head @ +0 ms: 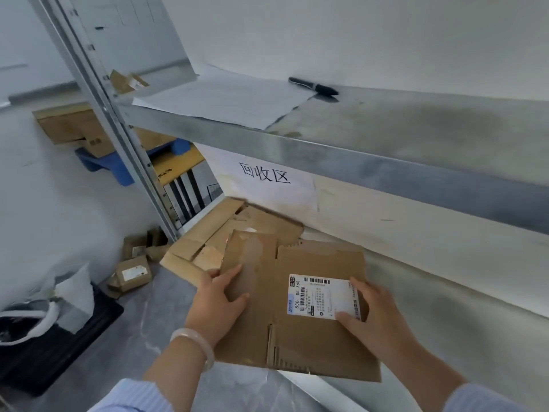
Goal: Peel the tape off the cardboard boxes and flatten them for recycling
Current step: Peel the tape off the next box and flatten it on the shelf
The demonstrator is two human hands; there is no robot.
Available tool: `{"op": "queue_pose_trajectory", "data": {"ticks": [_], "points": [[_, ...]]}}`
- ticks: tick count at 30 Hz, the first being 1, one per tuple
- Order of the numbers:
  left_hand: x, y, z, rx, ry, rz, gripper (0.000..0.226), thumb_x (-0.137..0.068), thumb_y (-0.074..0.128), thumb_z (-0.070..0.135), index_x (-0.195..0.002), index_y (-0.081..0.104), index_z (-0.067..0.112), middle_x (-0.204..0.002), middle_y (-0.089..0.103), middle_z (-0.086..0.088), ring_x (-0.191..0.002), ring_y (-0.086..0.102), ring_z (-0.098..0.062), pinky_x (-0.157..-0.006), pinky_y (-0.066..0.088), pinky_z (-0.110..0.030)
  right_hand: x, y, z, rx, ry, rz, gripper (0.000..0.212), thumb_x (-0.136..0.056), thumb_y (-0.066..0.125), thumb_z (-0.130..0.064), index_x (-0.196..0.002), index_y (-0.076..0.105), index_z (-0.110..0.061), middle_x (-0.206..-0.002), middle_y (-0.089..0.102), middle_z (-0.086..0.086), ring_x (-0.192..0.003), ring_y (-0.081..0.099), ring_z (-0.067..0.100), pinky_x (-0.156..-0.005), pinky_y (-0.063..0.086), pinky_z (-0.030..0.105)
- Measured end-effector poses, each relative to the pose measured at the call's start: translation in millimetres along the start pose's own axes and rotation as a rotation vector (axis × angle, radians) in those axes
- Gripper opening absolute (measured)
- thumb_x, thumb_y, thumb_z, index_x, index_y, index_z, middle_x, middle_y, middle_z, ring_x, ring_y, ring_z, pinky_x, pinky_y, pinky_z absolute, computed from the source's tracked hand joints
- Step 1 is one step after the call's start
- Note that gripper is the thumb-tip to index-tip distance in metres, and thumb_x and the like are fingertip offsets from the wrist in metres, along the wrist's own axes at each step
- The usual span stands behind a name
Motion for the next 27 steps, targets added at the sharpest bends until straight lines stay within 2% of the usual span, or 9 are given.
{"op": "queue_pose_trajectory", "data": {"ticks": [3, 6, 8, 11, 13, 16, 20, 24, 27], "points": [[-46.7, -14.9, -18.2, -0.031, -0.009, -0.020, 0.063, -0.084, 0.065, 0.048, -0.140, 0.036, 0.051, -0.145, 0.022, 0.007, -0.121, 0.041, -0.019, -0.098, 0.041, -0.030, -34.2, 22.3, -21.1, 0.005, 0.004, -0.007, 0.079, -0.079, 0.074, -0.044, -0.146, 0.033, -0.036, -0.144, 0.030, -0.006, -0.128, 0.038, 0.010, -0.108, 0.035, 0.029], [-85.6, -29.0, -37.9, -0.057, -0.028, -0.015, 0.063, -0.083, 0.064, 0.048, -0.139, 0.036, 0.054, -0.142, 0.023, 0.007, -0.107, 0.038, -0.012, -0.091, 0.040, -0.026, -69.3, 49.0, -42.6, 0.021, 0.006, -0.027, 0.080, -0.078, 0.074, -0.045, -0.146, 0.031, -0.036, -0.143, 0.029, -0.006, -0.127, 0.038, 0.011, -0.107, 0.035, 0.030], [-105.7, -37.1, -51.7, -0.065, -0.051, -0.019, 0.064, -0.080, 0.065, 0.052, -0.137, 0.036, 0.056, -0.143, 0.022, 0.008, -0.108, 0.038, -0.012, -0.089, 0.040, -0.025, -88.2, 67.1, -52.0, 0.028, 0.046, -0.068, 0.084, -0.077, 0.074, -0.048, -0.147, 0.028, -0.037, -0.141, 0.029, -0.004, -0.124, 0.042, 0.013, -0.106, 0.038, 0.032], [-139.9, -51.3, -64.3, -0.145, -0.053, -0.043, 0.077, -0.069, 0.063, 0.068, -0.137, 0.029, 0.061, -0.145, 0.017, 0.014, -0.125, 0.040, -0.020, -0.095, 0.042, -0.032, -113.8, 87.6, -70.1, 0.020, 0.107, -0.096, 0.090, -0.075, 0.073, -0.054, -0.147, 0.022, -0.038, -0.135, 0.030, -0.003, -0.120, 0.046, 0.015, -0.104, 0.042, 0.035], [-164.9, -57.0, -69.4, -0.183, -0.048, -0.070, 0.081, -0.066, 0.062, 0.072, -0.138, 0.026, 0.061, -0.147, 0.014, 0.014, -0.128, 0.039, -0.022, -0.100, 0.043, -0.036, -129.3, 97.6, -81.8, 0.015, 0.133, -0.100, 0.091, -0.075, 0.073, -0.055, -0.147, 0.020, -0.039, -0.132, 0.031, -0.002, -0.114, 0.046, 0.014, -0.102, 0.043, 0.036], [-193.1, -56.3, -81.1, -0.215, -0.024, -0.107, 0.080, -0.070, 0.063, 0.070, -0.140, 0.025, 0.059, -0.149, 0.012, 0.013, -0.132, 0.035, -0.024, -0.106, 0.039, -0.040, -142.6, 108.1, -93.2, -0.003, 0.190, -0.084, 0.096, -0.073, 0.075, -0.053, -0.148, 0.016, -0.038, -0.129, 0.031, -0.001, -0.106, 0.046, 0.013, -0.101, 0.044, 0.035], [-224.1, -49.7, -92.4, -0.255, 0.049, -0.155, 0.077, -0.074, 0.064, 0.066, -0.141, 0.026, 0.057, -0.151, 0.012, 0.009, -0.136, 0.030, -0.023, -0.108, 0.036, -0.042, -146.1, 123.3, -103.9, -0.023, 0.274, -0.040, 0.101, -0.074, 0.078, -0.048, -0.151, 0.013, -0.034, -0.133, 0.033, 0.004, -0.119, 0.048, 0.022, -0.101, 0.042, 0.036], [-260.7, -42.8, -95.8, -0.209, 0.133, -0.216, 0.075, -0.078, 0.065, 0.061, -0.143, 0.028, 0.053, -0.153, 0.012, 0.008, -0.138, 0.026, -0.024, -0.113, 0.032, -0.043, -150.6, 130.9, -113.0, -0.003, 0.367, 0.043, 0.098, -0.078, 0.074, -0.048, -0.151, 0.010, -0.034, -0.129, 0.036, 0.005, -0.120, 0.049, 0.026, -0.099, 0.045, 0.037], [-283.2, -33.5, -101.3, -0.214, 0.165, -0.281, 0.075, -0.079, 0.063, 0.063, -0.144, 0.027, 0.051, -0.153, 0.014, 0.007, -0.139, 0.025, -0.025, -0.113, 0.032, -0.044, -147.9, 140.2, -116.6, 0.027, 0.415, 0.112, 0.088, -0.080, 0.068, -0.052, -0.148, 0.015, -0.036, -0.126, 0.038, 0.000, -0.116, 0.051, 0.023, -0.096, 0.048, 0.037]]}}
Point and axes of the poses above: each hand's wrist, its own x-axis away from the middle knuckle, its own y-axis out of the palm, z = x × y, the point moved 8 cm from there along -x, towards the middle knuckle
